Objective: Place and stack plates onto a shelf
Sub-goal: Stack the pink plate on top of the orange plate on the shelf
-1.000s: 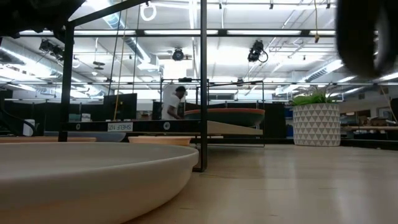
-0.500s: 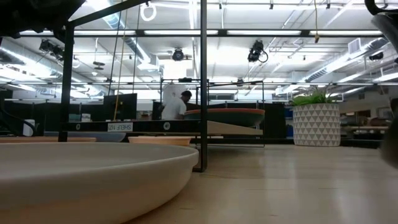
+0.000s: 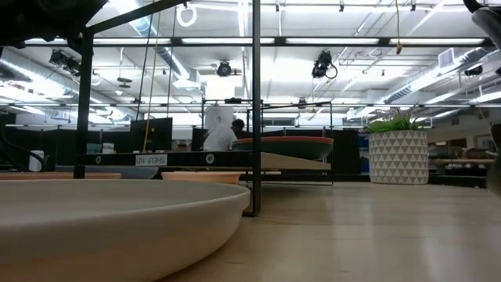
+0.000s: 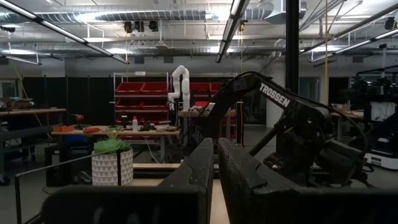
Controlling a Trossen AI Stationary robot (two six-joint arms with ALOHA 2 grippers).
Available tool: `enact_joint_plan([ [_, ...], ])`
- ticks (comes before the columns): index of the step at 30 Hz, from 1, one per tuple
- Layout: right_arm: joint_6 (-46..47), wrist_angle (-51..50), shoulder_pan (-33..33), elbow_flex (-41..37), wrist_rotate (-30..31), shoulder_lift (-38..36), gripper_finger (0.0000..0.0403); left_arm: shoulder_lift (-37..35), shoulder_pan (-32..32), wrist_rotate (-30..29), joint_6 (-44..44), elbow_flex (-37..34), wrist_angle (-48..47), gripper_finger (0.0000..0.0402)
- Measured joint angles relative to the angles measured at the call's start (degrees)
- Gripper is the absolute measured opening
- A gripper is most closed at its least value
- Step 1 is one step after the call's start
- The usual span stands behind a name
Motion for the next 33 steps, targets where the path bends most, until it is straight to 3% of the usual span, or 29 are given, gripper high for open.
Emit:
enact_joint_plan([
  [8, -1.2, -0.2, 0.0, 0.0, 0.5, 0.0, 0.0099, 0.0, 0.0, 0.0, 0.0, 0.0, 0.0, 0.0032],
  [13, -1.2, 0.9, 0.7, -1.8, 1.5, -0.1, 0.0113, 0.0, 0.0, 0.0, -0.1, 0.0, 0.0, 0.0032],
  [17, -1.3, 2.8, 1.0, -3.5, 1.2, -0.1, 0.0092, 0.0, 0.0, 0.0, -0.2, 0.0, 0.0, 0.0032],
  [21, -2.8, 4.5, 1.0, -4.7, 0.1, -0.1, 0.0038, 0.0, 0.0, 0.0, -0.3, 0.0, 0.0, 0.0032],
  [23, -4.2, 2.4, 1.0, -4.4, -0.5, -0.2, 0.0016, 0.0, 0.0, 0.0, -0.3, 0.0, 0.0, 0.0032],
  [26, -9.2, -3.6, 0.2, -1.5, -0.7, -0.2, 0.0019, 0.0, 0.0, 0.0, -0.5, 0.0, 0.0, 0.0032],
  [28, -14.1, -8.3, -0.5, 1.4, 2.0, -0.2, 0.0019, 0.0, 0.0, 0.0, -0.9, 0.0, 0.0, 0.0032],
  [33, -32.0, -13.7, -1.9, 8.4, 16.5, -0.3, 0.0016, 0.0, 0.0, 0.0, -2.1, 0.0, -0.1, 0.0032],
])
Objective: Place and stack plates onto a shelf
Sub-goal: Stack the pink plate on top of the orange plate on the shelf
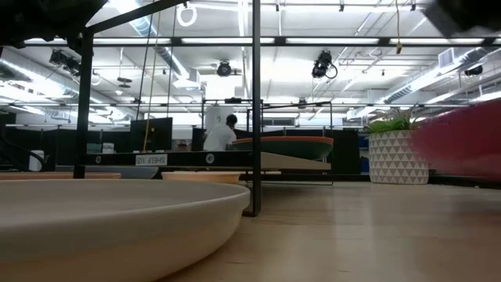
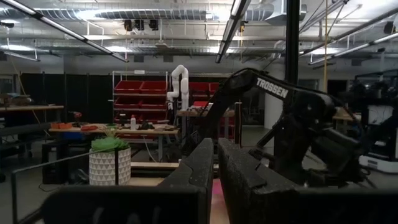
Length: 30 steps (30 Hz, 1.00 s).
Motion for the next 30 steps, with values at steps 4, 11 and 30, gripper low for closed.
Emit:
enact_joint_plan([
  [4, -17.9, -0.3, -1.4, 2.3, 12.0, -0.6, 0.0016, 0.0, 0.0, 0.0, -7.3, 0.0, -1.1, 0.0032],
  [11, -28.1, -0.8, -6.3, 1.9, 20.6, -4.2, 0.0018, 0.0, 0.0, 0.0, -16.6, 0.0, -4.7, 0.0032],
  [30, -63.2, -0.7, -21.7, 2.1, 38.3, -8.3, 0.0022, 0.0, 0.0, 5.0, -24.2, 0.0, -7.8, 0.0032],
])
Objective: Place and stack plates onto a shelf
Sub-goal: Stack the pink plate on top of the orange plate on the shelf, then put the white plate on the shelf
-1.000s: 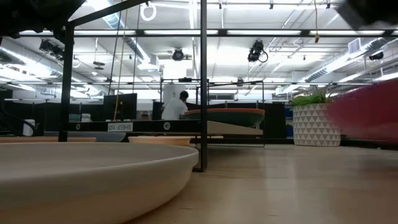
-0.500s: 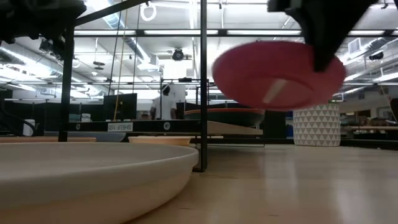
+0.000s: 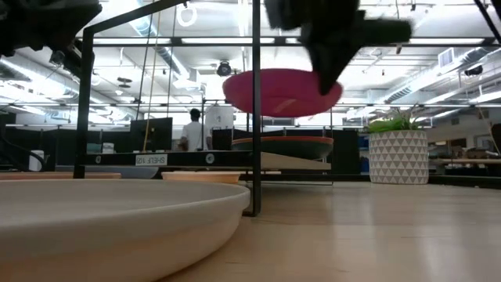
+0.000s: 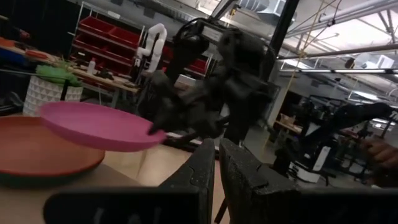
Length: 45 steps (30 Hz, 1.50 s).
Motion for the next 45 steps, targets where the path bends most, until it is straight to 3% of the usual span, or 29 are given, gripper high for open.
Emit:
enact_joint_plan([
  [8, -1.6, -0.1, -9.8, 0.0, -5.8, 0.0, 0.0052, 0.0, 0.0, 0.0, 1.1, 0.0, 0.3, 0.0032],
  [13, -3.0, 1.7, -11.8, -0.8, -7.8, 0.0, 0.0086, 0.0, 0.0, 0.0, 3.1, 0.0, 0.4, 0.0032],
  [20, -3.0, 3.0, -11.3, -0.9, 0.3, 0.0, 0.0150, 0.0, 0.0, 0.0, 3.7, 0.0, 0.4, 0.0032],
  [23, -1.7, 0.6, -10.4, -0.9, 0.9, 0.0, 0.0167, 0.0, 0.0, 0.0, 3.7, 0.0, 0.3, 0.0032],
  [32, 11.3, 0.0, -2.8, -2.7, -1.7, -6.4, 0.0166, 0.0, 0.0, 0.0, 3.7, 0.0, -1.7, 0.0032],
  [36, 20.8, 3.5, 1.7, -8.4, -2.0, -10.1, 0.0164, 0.0, 0.0, 0.0, 3.9, 0.0, -2.2, 0.0032],
  [45, 29.9, 31.3, 10.7, -32.7, 3.4, -19.8, 0.0164, 0.0, 0.0, 0.0, 10.2, 0.0, -3.3, 0.0032],
])
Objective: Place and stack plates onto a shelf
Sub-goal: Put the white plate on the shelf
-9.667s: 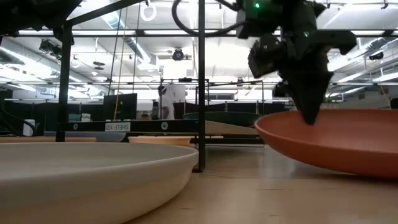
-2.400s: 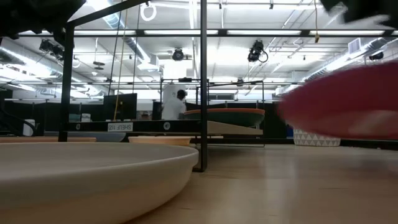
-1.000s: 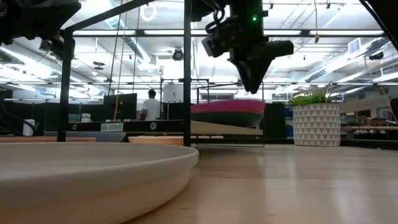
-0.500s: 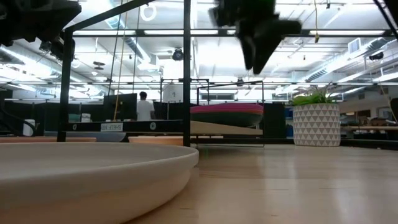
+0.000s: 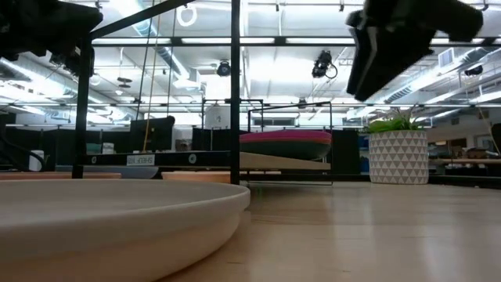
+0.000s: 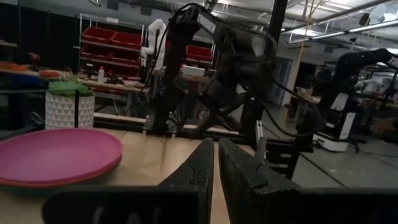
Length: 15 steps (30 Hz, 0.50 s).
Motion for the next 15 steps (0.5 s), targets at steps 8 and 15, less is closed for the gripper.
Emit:
enact_joint_plan([
  [8, -5.8, 28.9, 1.8, -18.5, 12.9, -4.7, 0.0164, 0.0, 0.0, 0.0, 1.9, 0.0, 4.3, 0.0032],
  [15, -17.8, 49.2, 0.7, -29.1, 18.8, -4.8, 0.0164, 0.0, 0.7, -14.9, 3.2, 3.1, 3.2, 0.0028],
])
